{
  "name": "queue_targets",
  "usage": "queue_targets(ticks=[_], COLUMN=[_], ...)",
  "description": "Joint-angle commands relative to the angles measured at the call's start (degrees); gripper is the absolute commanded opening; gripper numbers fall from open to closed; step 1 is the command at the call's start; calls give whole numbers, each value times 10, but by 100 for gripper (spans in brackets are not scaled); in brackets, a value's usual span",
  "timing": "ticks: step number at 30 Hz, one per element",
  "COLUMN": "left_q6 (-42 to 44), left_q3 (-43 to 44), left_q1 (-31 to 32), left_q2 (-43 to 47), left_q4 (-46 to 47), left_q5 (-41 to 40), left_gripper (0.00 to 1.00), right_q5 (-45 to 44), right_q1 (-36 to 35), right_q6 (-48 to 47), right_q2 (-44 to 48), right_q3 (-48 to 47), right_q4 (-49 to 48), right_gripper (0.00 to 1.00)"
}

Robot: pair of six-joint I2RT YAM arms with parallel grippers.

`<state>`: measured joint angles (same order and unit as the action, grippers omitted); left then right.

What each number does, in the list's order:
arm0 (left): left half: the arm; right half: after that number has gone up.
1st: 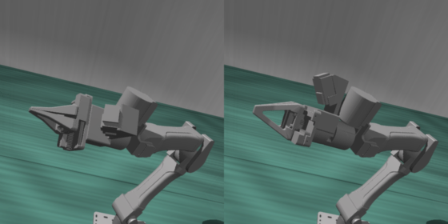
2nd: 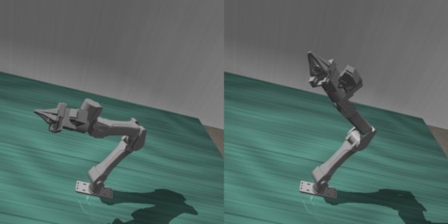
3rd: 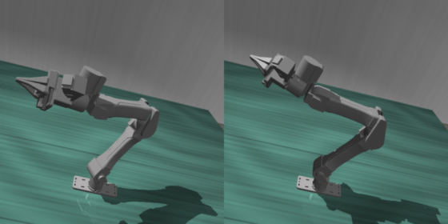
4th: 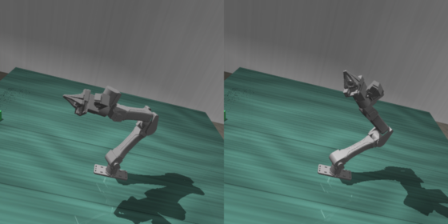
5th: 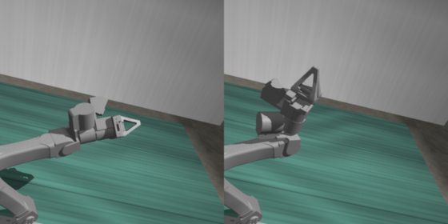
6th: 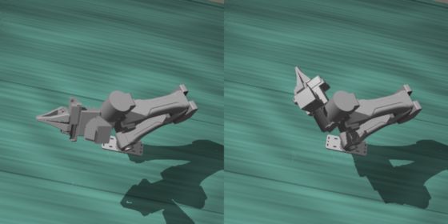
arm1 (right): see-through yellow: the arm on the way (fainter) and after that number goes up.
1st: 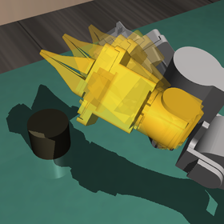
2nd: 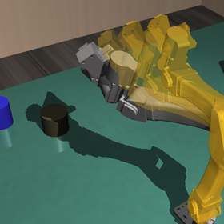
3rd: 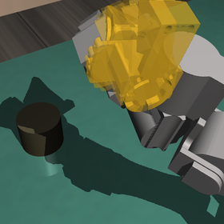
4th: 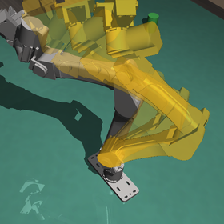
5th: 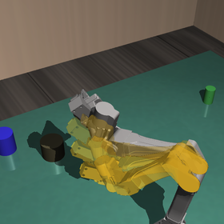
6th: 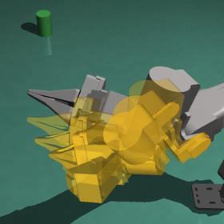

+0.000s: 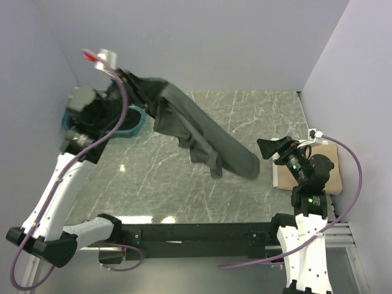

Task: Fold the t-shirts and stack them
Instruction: Move the tshirt to the center of the board, then flatten the tshirt out

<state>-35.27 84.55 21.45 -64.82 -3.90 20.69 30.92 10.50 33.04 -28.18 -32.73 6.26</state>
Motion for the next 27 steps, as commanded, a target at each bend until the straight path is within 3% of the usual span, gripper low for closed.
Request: queue_targets(ticks=[1,3,5,7,11,18,22,27], left_q6=[-26,-35,-46,-53,-58,-92,-137,-188], left_q3=[-111,-148,-188,-220,-291,-443,-515,-573], left_q1=[3,3,3,3,3,27,81,151], left_q2=[-25,-42,-51,-54,-33,20,56,115], left_q4=[-1,-33,-65,-78,-72,-92,-121,-117], left_q5=[-34,-74,-147,-167,-172,-156,-174,-159], left_gripper=[61,99,99,99,100,99,99,99], right_q5=[-6,-18,-26,-14,5,-91,-238,-302], right_q1=[2,2,2,2,2,-44,-230,-376], right_q6=[-9,-26,-27,-30,-30,-66,-33,-19], right_q2=[-19,-28,-46,-59,-70,-70,-93,-174], right_q3=[-7,-14,-14,-12,2,-1,9,-16], right_q4=[25,38,52,63,57,149,156,184], right_gripper=[100,100,98,98,98,98,98,98])
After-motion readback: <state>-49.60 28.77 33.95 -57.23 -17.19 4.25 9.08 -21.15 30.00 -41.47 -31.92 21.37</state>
